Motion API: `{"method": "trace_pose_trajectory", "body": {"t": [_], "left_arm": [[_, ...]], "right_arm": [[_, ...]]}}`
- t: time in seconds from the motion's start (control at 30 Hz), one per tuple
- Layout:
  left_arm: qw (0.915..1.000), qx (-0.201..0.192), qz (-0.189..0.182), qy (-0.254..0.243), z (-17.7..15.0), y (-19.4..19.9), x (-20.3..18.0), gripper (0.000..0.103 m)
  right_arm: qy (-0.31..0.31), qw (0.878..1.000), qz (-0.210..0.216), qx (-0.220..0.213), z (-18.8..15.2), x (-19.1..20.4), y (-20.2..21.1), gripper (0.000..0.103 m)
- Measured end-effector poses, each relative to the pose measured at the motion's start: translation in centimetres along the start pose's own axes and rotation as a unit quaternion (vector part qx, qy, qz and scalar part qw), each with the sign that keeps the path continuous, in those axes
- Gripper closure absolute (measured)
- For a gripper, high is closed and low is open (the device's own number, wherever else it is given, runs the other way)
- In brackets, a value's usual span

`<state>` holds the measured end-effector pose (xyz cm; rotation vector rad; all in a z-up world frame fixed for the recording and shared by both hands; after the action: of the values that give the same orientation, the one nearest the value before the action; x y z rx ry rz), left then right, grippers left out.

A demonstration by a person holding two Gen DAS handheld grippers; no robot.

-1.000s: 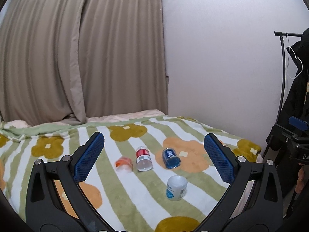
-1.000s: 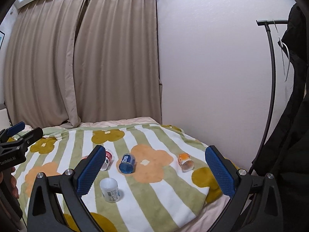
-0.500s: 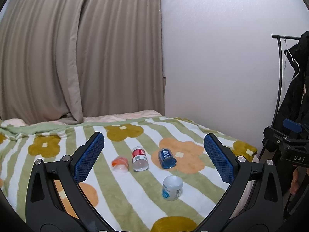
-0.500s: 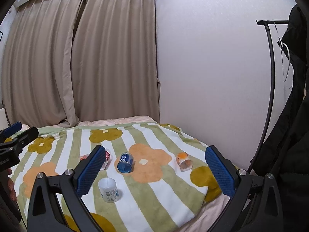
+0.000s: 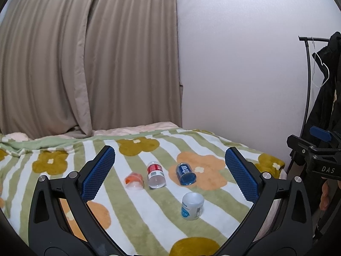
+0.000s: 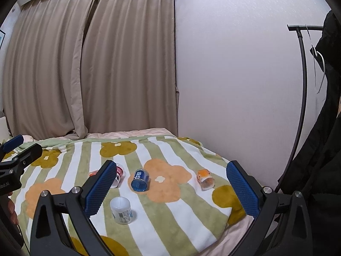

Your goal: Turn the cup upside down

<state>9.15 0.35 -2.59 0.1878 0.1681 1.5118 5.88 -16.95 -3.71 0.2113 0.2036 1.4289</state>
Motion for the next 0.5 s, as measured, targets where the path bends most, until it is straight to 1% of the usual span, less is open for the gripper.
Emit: {"method": "trace_pose_trajectory", "body": {"t": [0.5], "left_arm": [[1.0000, -0.003, 0.005, -0.005, -0.25, 0.38, 0.70, 0.000]], "right_arm": [[0.001, 1.000, 0.001, 0.000, -0.13, 0.46, 0.09, 0.000]]}}
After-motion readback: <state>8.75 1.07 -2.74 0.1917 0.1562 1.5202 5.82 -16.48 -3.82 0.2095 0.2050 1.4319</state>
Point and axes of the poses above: each gripper's, at about its wrist camera, not at the fingertips, and y roughly against the way its jaws point, x to its left, z to its top, the point moved 7 cm from there along -y, roughly the way its jaws point, and after that the axes turned 5 degrees about x, right-handed, at the moved point
